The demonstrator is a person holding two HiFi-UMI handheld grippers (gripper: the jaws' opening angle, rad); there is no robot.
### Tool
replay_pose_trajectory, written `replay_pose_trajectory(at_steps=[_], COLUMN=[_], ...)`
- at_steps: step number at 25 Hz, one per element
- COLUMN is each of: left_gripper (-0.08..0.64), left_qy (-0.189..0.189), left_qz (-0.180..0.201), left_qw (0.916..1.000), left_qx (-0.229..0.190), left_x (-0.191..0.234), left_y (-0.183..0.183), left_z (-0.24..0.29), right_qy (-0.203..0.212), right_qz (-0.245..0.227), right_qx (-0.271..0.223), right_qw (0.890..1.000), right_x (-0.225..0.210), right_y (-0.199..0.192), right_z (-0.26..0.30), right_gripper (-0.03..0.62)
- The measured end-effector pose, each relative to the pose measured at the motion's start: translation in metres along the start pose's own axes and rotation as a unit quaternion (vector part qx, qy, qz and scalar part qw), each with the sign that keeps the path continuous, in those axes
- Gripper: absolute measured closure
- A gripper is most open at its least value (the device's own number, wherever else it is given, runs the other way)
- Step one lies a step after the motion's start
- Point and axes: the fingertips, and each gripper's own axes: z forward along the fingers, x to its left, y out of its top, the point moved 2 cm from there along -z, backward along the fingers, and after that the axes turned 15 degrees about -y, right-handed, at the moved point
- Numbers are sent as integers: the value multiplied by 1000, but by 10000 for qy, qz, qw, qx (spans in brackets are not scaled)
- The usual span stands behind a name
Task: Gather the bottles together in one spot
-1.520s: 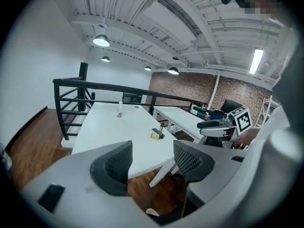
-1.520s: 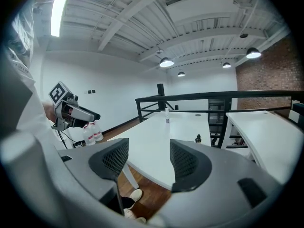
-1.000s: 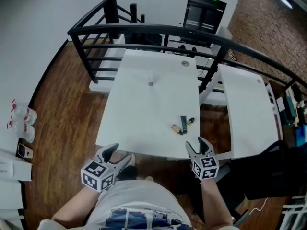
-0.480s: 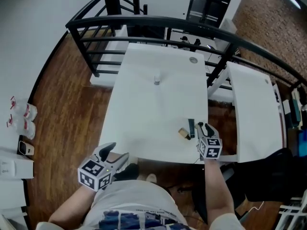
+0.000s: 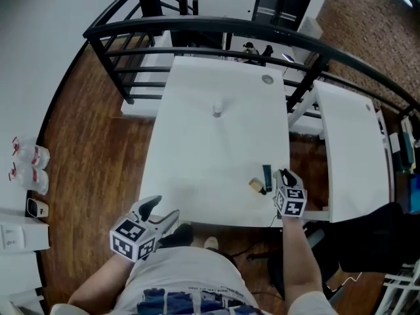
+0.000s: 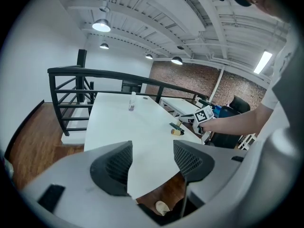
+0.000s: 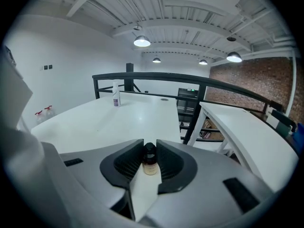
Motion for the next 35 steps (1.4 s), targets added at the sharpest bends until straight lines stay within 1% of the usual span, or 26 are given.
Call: replay_pose_trajectory(at_steps=[3, 6, 11, 14, 17, 21, 25, 29, 35], left_gripper=[314, 314, 314, 314, 314, 314, 314, 314, 314], left_qy=[-145, -307, -562, -647, -700, -714, -749, -867, -903], left_qz=[79, 140, 290, 347, 388, 421, 419, 421, 400], left_qw=[9999, 9994, 9980, 9973, 9968, 9965, 9963, 9953, 9951], left_qx=[-7, 15, 39, 20, -20, -61, -84, -10, 91], left_x=[6, 12, 17, 26, 36, 53, 70, 84, 106], left_y=[9, 17, 33, 42, 50, 56, 62, 64, 65], left_z=[9, 18, 30, 30, 27, 20, 16, 17, 23], right_qy=[3, 92, 294, 448, 630, 747, 868, 947, 1017], right_qz=[-12, 45, -13, -114, -159, -247, -268, -256, -341], right_qx=[-29, -87, -362, -558, -680, -725, -670, -600, -562], right_qw=[10000, 9999, 9989, 9974, 9956, 9943, 9936, 9934, 9926], right_x=[-3, -4, 1, 18, 39, 68, 98, 127, 165], right_y=[10, 31, 90, 129, 160, 186, 202, 213, 219], right_z=[-8, -19, -41, -49, -46, -29, -4, 27, 78], right_gripper=[499, 499, 499, 499, 499, 499, 499, 499, 499])
